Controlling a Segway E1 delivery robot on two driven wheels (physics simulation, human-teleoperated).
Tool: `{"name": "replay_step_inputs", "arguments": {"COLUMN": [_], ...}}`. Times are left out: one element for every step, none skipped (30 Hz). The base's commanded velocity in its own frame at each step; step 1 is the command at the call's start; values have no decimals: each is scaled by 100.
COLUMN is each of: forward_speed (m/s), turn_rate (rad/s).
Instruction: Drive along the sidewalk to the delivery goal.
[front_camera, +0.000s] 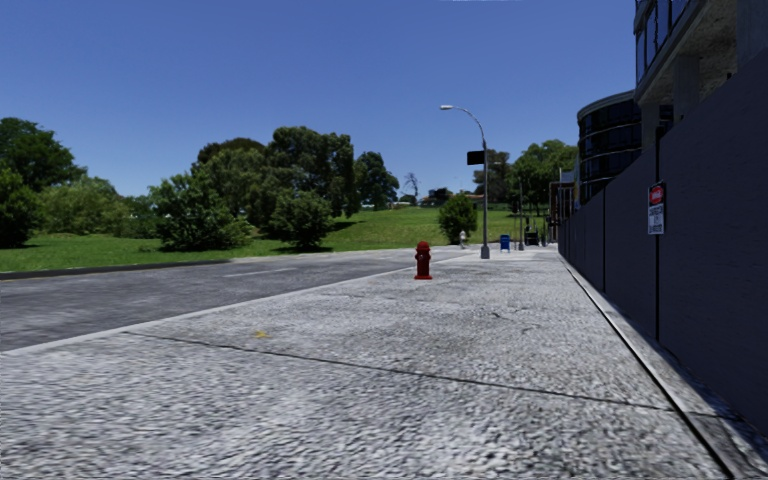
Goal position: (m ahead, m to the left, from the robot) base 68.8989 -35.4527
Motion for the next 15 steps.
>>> {"name": "replay_step_inputs", "arguments": {"forward_speed": [200,200,200,200,200,200,200,200,200,200,200,200,200,200,200], "turn_rate": [-45,-45,-45,-45,-45,-45,-45,-45,-45,-45,-45,-45,-45,-45,-45]}}
